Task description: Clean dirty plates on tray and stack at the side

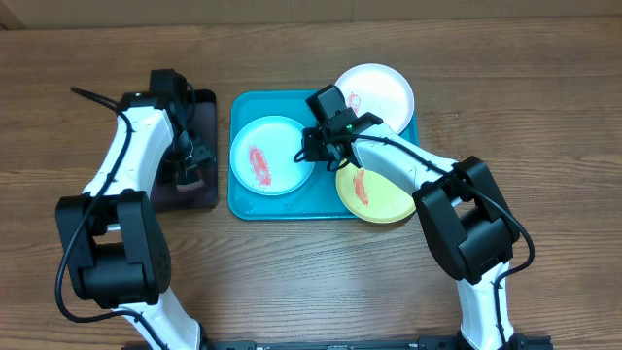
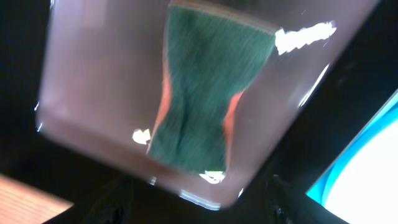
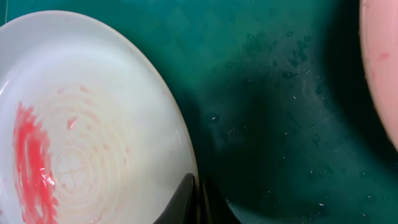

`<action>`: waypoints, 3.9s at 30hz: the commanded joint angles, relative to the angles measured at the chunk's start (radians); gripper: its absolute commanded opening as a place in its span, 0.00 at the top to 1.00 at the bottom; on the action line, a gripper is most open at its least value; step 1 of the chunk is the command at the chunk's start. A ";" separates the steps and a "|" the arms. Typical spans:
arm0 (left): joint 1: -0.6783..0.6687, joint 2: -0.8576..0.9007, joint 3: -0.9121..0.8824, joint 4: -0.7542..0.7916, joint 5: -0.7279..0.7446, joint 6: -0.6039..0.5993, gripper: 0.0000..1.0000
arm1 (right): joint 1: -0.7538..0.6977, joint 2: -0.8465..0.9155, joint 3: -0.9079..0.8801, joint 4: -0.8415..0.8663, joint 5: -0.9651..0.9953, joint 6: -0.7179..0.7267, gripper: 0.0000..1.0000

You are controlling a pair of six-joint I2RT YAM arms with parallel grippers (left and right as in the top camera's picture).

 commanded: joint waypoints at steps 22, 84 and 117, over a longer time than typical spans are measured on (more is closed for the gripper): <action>0.013 0.005 -0.006 0.128 -0.047 0.054 0.52 | -0.001 0.007 -0.011 0.009 0.006 0.001 0.96; -0.016 -0.082 0.127 -0.108 -0.013 0.069 0.96 | -0.015 0.007 -0.010 0.031 -0.130 0.058 0.96; -0.280 -0.132 0.121 0.085 0.085 0.060 0.96 | -0.015 -0.025 0.040 -0.164 0.132 0.182 0.96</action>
